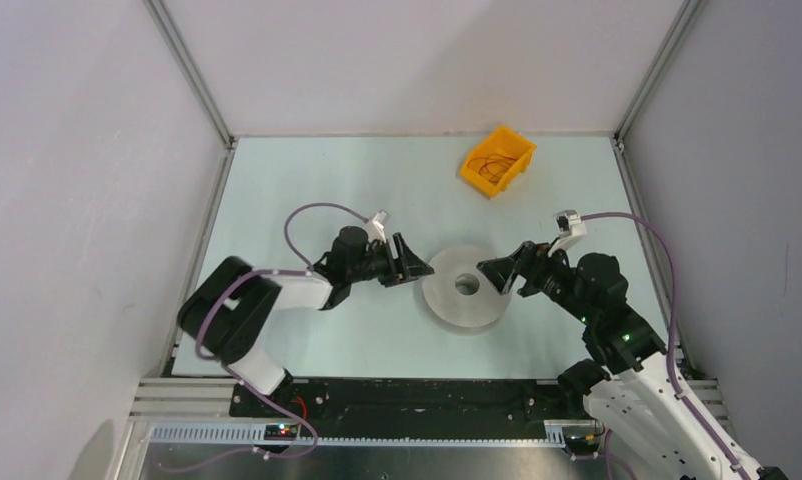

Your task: Wrap the cables

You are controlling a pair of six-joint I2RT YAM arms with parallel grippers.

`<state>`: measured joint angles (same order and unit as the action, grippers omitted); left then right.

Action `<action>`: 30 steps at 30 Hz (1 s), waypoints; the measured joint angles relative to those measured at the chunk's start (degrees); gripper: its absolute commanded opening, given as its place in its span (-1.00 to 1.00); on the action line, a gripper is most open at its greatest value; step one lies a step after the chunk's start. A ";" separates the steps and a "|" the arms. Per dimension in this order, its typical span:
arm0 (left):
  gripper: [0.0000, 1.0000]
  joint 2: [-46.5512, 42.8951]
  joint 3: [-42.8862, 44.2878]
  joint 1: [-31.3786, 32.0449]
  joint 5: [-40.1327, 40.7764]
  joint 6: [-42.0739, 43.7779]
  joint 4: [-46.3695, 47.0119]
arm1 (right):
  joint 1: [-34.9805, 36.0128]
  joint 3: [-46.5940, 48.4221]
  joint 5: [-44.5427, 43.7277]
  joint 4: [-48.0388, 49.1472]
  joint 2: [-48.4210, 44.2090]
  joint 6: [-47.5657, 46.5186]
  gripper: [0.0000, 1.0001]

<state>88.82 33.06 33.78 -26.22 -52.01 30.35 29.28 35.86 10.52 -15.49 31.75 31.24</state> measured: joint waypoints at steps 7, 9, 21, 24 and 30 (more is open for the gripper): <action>-0.58 11.67 0.26 2.14 -4.72 -7.41 13.94 | -0.04 -0.42 -1.11 -0.87 -0.52 -0.98 0.70; -0.85 12.02 0.31 2.43 -5.51 -8.57 16.35 | -0.07 -0.42 -1.18 -0.96 -0.46 -1.29 0.67; -1.00 -0.79 0.81 2.71 -4.94 -5.44 11.26 | -0.15 -0.66 -1.25 -0.96 -0.48 -1.27 0.61; -1.00 -9.62 4.83 3.37 1.31 3.52 -5.81 | -0.15 -0.72 -1.29 -0.96 -0.55 -1.29 0.61; -1.00 -20.94 17.51 7.26 19.96 21.35 -32.46 | -0.15 -1.20 -2.16 -0.94 -0.26 -1.29 0.61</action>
<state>67.88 50.57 41.04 -6.26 -30.65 -2.11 29.12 34.65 8.36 -16.43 31.48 29.95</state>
